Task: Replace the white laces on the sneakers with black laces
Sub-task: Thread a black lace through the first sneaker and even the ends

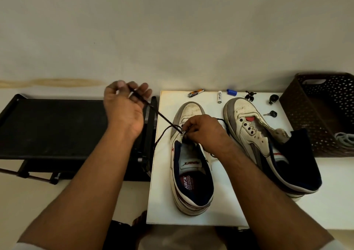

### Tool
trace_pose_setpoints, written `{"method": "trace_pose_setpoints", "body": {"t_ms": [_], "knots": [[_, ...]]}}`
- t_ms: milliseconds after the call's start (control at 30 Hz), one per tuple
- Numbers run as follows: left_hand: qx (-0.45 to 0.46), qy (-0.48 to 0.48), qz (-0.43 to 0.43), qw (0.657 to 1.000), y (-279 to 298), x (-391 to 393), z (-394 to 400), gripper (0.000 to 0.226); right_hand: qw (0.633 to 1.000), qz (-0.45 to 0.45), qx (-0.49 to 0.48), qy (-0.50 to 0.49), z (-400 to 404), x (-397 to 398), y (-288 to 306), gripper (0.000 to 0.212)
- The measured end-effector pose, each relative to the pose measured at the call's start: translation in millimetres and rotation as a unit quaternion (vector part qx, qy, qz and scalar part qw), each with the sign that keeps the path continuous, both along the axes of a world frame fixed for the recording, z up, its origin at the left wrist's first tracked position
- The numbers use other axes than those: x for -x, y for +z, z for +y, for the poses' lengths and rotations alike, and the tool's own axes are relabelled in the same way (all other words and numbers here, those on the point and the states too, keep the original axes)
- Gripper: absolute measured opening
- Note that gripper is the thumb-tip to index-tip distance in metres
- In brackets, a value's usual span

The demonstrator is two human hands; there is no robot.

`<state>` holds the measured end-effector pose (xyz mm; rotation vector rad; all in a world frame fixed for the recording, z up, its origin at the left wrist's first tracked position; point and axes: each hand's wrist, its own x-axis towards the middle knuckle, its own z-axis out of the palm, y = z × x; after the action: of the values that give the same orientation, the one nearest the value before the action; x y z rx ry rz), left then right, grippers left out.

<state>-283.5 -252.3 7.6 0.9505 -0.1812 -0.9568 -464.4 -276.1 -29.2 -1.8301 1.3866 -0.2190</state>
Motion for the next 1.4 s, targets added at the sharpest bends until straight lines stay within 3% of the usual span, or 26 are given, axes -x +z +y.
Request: {"method": "trace_pose_setpoints", "body": {"t_ms": [67, 100, 133, 167, 200, 267, 300, 333, 400, 433, 500, 567, 600, 633, 700, 733, 767, 800, 867, 900, 1000, 1067, 1133, 1200, 1333, 1400], "knots": [[-0.006, -0.005, -0.045, 0.999, 4.5, -11.7, 4.3, 0.017, 1.0, 0.016, 0.005, 0.008, -0.2, -1.0, 1.3, 0.018], [-0.047, -0.049, -0.135, 0.988, 5.0, -10.3, 6.8, 0.015, 1.0, 0.022, 0.007, 0.012, -0.5, -1.4, 1.7, 0.018], [-0.098, -0.115, -0.264, 0.953, 1.7, -5.8, 8.2, 0.011, 1.0, 0.027, 0.009, 0.014, -0.8, -1.6, 2.0, 0.019], [-0.145, -0.192, -0.407, 0.881, -1.4, 0.8, 9.4, 0.011, 0.999, 0.032, 0.011, 0.015, -0.9, -1.7, 2.4, 0.019], [-0.178, -0.273, -0.528, 0.785, -7.5, 6.9, 9.5, 0.012, 0.999, 0.038, 0.015, 0.017, -1.1, -1.9, 3.0, 0.02], [-0.234, -0.398, -0.64, 0.614, -20.7, 18.0, 10.2, 0.015, 0.998, 0.052, 0.025, 0.026, -1.5, -2.3, 3.8, 0.022], [-0.258, -0.431, -0.649, 0.571, -23.6, 21.9, 10.9, 0.016, 0.998, 0.054, 0.026, 0.028, -1.6, -2.1, 4.1, 0.022], [-0.272, -0.443, -0.648, 0.556, -26.3, 23.6, 10.6, 0.015, 0.998, 0.052, 0.024, 0.027, -1.6, -1.7, 4.1, 0.023], [-0.249, -0.441, -0.639, 0.579, -27.3, 23.9, 10.9, 0.007, 0.999, 0.042, 0.022, 0.023, -1.0, -0.4, 3.6, 0.023], [-0.22, -0.423, -0.627, 0.617, -26.1, 24.4, 10.7, 0.01, 0.999, 0.039, 0.023, 0.022, -0.6, 0.3, 3.2, 0.023], [-0.135, -0.316, -0.574, 0.743, -20.1, 24.9, 9.2, 0.014, 0.999, 0.036, 0.025, 0.021, -0.2, 0.7, 2.5, 0.024], [-0.017, -0.179, -0.402, 0.898, -7.5, 21.2, 6.1, 0.015, 0.999, 0.035, 0.024, 0.019, -0.8, 0.3, 1.7, 0.023], [0.048, -0.117, -0.271, 0.954, 0.3, 16.7, 5.0, 0.015, 0.999, 0.036, 0.024, 0.018, -1.3, 0.3, 1.2, 0.022], [0.095, -0.076, -0.131, 0.984, 8.2, 11.7, 5.0, 0.017, 0.999, 0.037, 0.024, 0.017, -1.6, 0.2, 0.7, 0.021], [0.097, -0.039, 0.06, 0.993, 16.0, 2.5, 7.0, 0.028, 0.999, 0.039, 0.022, 0.017, -2.4, -0.7, 0.3, 0.021], [0.048, -0.042, 0.067, 0.996, 15.4, 0.3, 7.5, 0.032, 0.999, 0.04, 0.02, 0.018, -2.6, -0.9, 0.4, 0.021], [-0.014, -0.061, 0.004, 0.998, 13.8, 0.7, 8.2, 0.033, 0.999, 0.042, 0.019, 0.018, -2.7, -1.5, 0.6, 0.021], [-0.077, -0.085, -0.125, 0.985, 10.4, 3.9, 9.4, 0.032, 0.999, 0.044, 0.017, 0.017, -2.7, -2.0, 0.8, 0.022], [-0.162, -0.13, -0.431, 0.878, -2.1, 12.5, 9.2, 0.031, 0.999, 0.048, 0.016, 0.015, -2.4, -3.4, 0.8, 0.023], [-0.186, -0.166, -0.516, 0.82, -9.3, 16.3, 8.5, 0.037, 0.998, 0.05, 0.018, 0.015, -2.3, -4.2, 0.5, 0.023], [-0.285, -0.297, -0.576, 0.706, -18.8, 26.7, 10.3, 0.052, 0.998, 0.053, 0.026, 0.015, -1.8, -3.8, -0.3, 0.023], [-0.312, -0.357, -0.624, 0.622, -20.8, 29.5, 12.7, 0.042, 0.998, 0.049, 0.029, 0.016, -2.1, -2.8, -0.1, 0.025], [-0.298, -0.398, -0.644, 0.581, -21.1, 31.9, 13.5, 0.022, 0.998, 0.051, 0.025, 0.018, -2.5, -2.2, 0.5, 0.025], [-0.261, -0.412, -0.619, 0.616, -19.9, 33.1, 13.9, 0.012, 0.998, 0.06, 0.025, 0.021, -2.4, -2.4, 0.6, 0.025], [-0.135, -0.232, -0.485, 0.832, -1.8, 21.0, 5.4, 0.019, 0.998, 0.058, 0.024, 0.014, -2.8, -1.0, -0.6, 0.021], [-0.11, -0.189, -0.423, 0.88, 6.3, 12.3, 5.4, 0.018, 0.998, 0.057, 0.021, 0.013, -2.6, -0.2, -1.0, 0.02]]}}
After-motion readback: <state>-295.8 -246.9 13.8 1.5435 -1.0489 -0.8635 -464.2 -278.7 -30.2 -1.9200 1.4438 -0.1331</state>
